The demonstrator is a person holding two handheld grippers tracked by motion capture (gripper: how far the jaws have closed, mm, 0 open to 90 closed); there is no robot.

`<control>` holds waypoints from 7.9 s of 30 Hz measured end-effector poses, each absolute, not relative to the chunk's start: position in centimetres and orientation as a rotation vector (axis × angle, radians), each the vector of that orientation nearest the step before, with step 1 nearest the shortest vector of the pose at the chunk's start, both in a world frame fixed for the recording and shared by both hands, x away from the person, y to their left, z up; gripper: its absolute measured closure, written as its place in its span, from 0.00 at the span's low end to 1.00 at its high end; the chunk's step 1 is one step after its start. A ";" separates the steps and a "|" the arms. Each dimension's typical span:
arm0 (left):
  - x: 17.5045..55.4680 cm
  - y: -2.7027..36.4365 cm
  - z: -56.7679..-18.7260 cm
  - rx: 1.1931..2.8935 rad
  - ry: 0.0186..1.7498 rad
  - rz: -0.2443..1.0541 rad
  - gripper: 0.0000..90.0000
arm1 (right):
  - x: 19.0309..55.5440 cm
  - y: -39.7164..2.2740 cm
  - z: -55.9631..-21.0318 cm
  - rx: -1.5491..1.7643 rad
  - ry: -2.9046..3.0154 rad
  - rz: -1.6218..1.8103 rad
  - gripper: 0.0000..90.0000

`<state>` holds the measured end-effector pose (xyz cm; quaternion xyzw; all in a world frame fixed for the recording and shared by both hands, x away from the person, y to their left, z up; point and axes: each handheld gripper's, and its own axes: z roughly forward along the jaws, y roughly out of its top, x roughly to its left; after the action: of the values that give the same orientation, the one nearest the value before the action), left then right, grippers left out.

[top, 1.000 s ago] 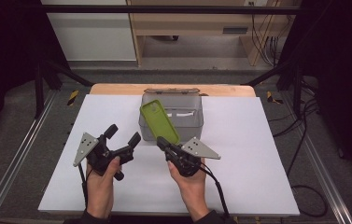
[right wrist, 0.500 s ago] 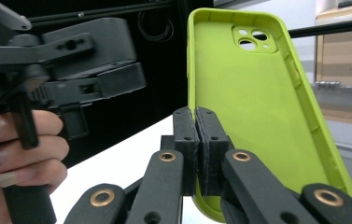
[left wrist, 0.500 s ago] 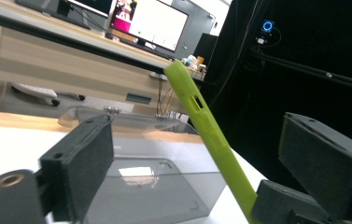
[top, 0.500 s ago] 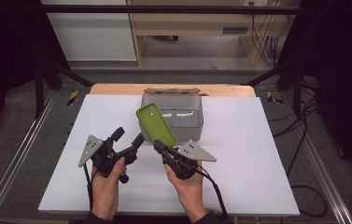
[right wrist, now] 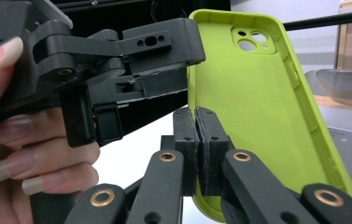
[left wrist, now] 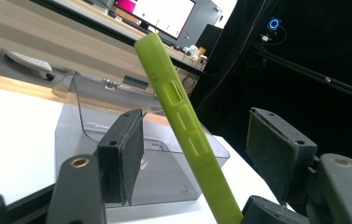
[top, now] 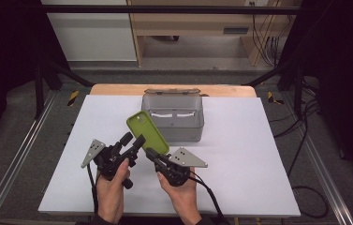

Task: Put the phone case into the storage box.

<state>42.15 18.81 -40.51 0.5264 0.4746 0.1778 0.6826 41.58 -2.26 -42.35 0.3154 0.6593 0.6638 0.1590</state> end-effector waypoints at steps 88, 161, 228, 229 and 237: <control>42.1 21.3 -42.4 1.133 1.149 0.453 0.86 | 43.3 -2.9 -44.0 0.937 1.944 1.561 0.38; 41.9 23.3 -41.5 1.229 1.143 0.627 0.86 | 42.7 -19.6 -45.1 0.990 1.928 1.309 0.07; 51.5 16.6 -33.3 1.431 1.042 0.687 0.86 | 40.5 -22.5 -46.4 0.965 1.839 1.418 0.04; 51.9 16.4 -33.2 1.439 1.043 0.692 0.86 | 40.5 -22.6 -46.4 0.964 1.840 1.413 0.05; 54.8 15.5 -33.2 1.471 1.093 0.697 0.86 | 40.6 -22.2 -46.6 0.943 1.861 1.392 0.06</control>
<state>54.81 15.50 -33.24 0.6231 0.4630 0.2955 0.5568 40.63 -22.20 -46.58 0.3572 0.7052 0.5275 0.3114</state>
